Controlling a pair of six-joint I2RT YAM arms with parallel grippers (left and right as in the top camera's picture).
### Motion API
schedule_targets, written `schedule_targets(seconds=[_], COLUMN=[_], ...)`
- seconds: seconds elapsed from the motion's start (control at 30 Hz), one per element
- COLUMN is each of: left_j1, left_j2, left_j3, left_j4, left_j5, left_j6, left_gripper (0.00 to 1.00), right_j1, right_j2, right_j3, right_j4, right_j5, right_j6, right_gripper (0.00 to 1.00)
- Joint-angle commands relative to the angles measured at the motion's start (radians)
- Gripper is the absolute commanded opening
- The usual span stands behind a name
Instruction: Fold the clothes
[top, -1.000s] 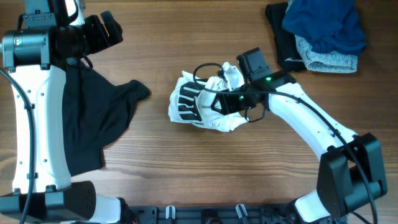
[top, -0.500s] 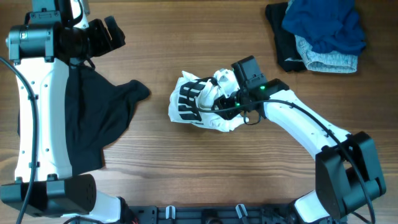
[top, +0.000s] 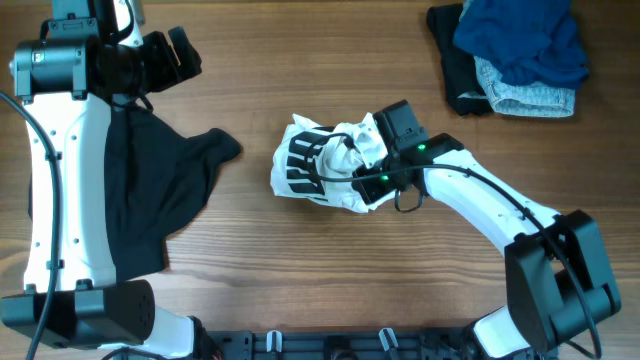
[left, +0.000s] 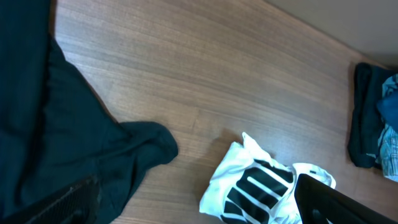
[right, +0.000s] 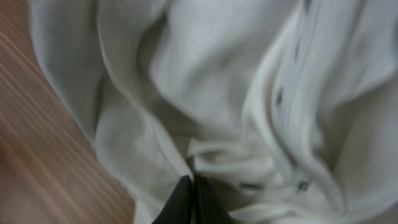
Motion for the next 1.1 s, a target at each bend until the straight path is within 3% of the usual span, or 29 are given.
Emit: schedule_targets(seconds=[0.0, 0.13, 0.5, 0.57, 0.63, 0.73, 0.97, 1.07], left_j1=[0.005, 0.005, 0.005, 0.005, 0.005, 0.005, 0.005, 0.005], left_j2=[0.005, 0.005, 0.005, 0.005, 0.005, 0.005, 0.005, 0.005], left_j3=[-0.005, -0.005, -0.005, -0.005, -0.005, -0.005, -0.005, -0.005], left_j4=[-0.003, 0.001, 0.001, -0.003, -0.004, -0.003, -0.003, -0.003], left_j5=[-0.003, -0.006, -0.017, -0.017, -0.017, -0.017, -0.017, -0.017], left_j6=[-0.004, -0.004, 0.021, 0.022, 0.022, 0.022, 0.021, 0.021], left_gripper=[1.0, 1.0, 1.0, 1.0, 1.0, 1.0, 1.0, 1.0], right_j1=[0.002, 0.002, 0.002, -0.001, -0.021, -0.045, -0.047, -0.048], right_j2=[-0.082, -0.117, -0.124, -0.145, -0.169, -0.171, -0.031, 0.046], right_j3=[0.014, 0.002, -0.063, -0.022, 0.042, 0.087, 0.086, 0.086], right_j4=[-0.126, -0.282, -0.268, -0.241, -0.187, -0.069, 0.14, 0.169], right_j5=[-0.06, -0.058, -0.105, -0.096, -0.044, 0.063, 0.182, 0.221], right_j6=[0.152, 0.245, 0.296, 0.298, 0.328, 0.351, 0.357, 0.378], right_gripper=[0.04, 0.04, 0.04, 0.09, 0.31, 0.41, 0.42, 0.36])
